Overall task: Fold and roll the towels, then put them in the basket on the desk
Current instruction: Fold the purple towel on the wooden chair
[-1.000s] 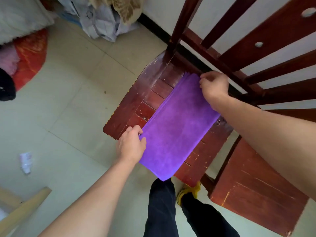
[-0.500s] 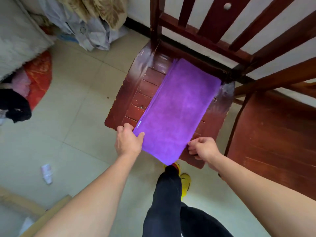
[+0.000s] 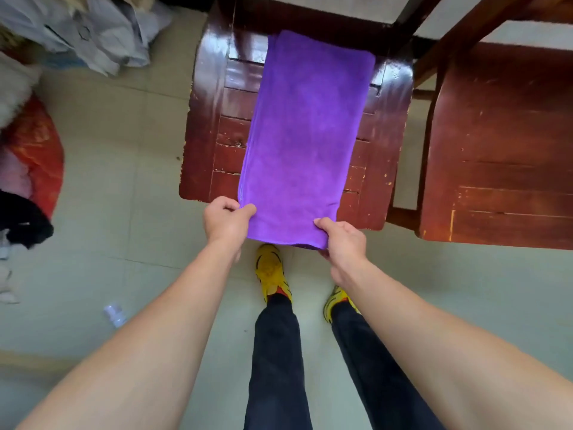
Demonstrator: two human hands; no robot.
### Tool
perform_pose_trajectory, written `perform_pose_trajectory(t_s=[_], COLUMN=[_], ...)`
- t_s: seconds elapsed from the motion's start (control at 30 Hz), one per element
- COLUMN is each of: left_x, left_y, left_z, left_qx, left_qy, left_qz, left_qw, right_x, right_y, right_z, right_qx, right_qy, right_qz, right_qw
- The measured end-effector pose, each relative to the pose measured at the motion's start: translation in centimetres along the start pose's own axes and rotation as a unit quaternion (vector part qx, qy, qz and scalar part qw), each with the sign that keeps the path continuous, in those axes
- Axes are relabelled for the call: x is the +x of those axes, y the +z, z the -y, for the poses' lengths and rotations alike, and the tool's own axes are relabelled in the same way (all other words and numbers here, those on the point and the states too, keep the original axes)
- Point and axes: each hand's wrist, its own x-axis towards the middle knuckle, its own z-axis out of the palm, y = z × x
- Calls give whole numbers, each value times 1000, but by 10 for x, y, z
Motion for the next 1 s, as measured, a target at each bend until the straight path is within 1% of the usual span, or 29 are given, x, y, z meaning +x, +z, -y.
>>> perform_pose_trajectory(t_s=[0.07, 0.17, 0.23, 0.33, 0.4, 0.47, 0.53, 0.6, 0.63, 0.67, 0.73, 0.83, 0.9, 0.93, 0.97, 1.0], left_x=[-1, -11, -23, -41, -44, -36, -19, 0, 8, 16, 32, 53, 63, 65, 70, 73], left_y=[-10, -30, -42, -55, -58, -55, -48, -38, -34, -30, -19, 1, 11, 13, 19, 24], left_z=[11, 17, 11, -14, -40, -69, -100, -128, -140, -152, -172, -192, -199, -200, -199, -197], left_qx=[-31, -46, -27, -12, -38, -69, -110, -185, -226, -257, -290, -299, -286, -278, -264, -243], left_qy=[-52, -104, -98, -41, -6, -9, -49, -112, -142, -165, -187, -193, -184, -165, -135, -85], left_qz=[48, 73, 67, 90, 112, 130, 167, 211, 225, 234, 239, 232, 221, 208, 178, 132], left_qw=[997, 991, 993, 995, 993, 989, 979, 953, 937, 923, 908, 905, 914, 923, 938, 957], right_x=[-11, -36, -53, -65, -64, -58, -47, -31, -22, -14, 2, 30, 42, 44, 47, 49], right_y=[-2, -9, -15, -19, -17, -15, -10, -4, -1, 2, 10, 26, 30, 32, 35, 37], right_z=[2, 9, 14, 32, 53, 81, 112, 141, 151, 162, 180, 203, 212, 214, 216, 215], right_qx=[-1, -51, -72, -77, -43, 25, 128, 222, 237, 230, 186, 147, 130, 117, 93, 62], right_qy=[-11, -42, -71, -84, -51, -3, 50, 83, 85, 77, 52, 31, 28, 20, 1, -39], right_qz=[-7, -11, -26, -42, -15, 21, 64, 111, 131, 144, 160, 156, 144, 132, 111, 75], right_qw=[1000, 998, 994, 993, 998, 999, 988, 965, 959, 959, 968, 976, 981, 984, 989, 994])
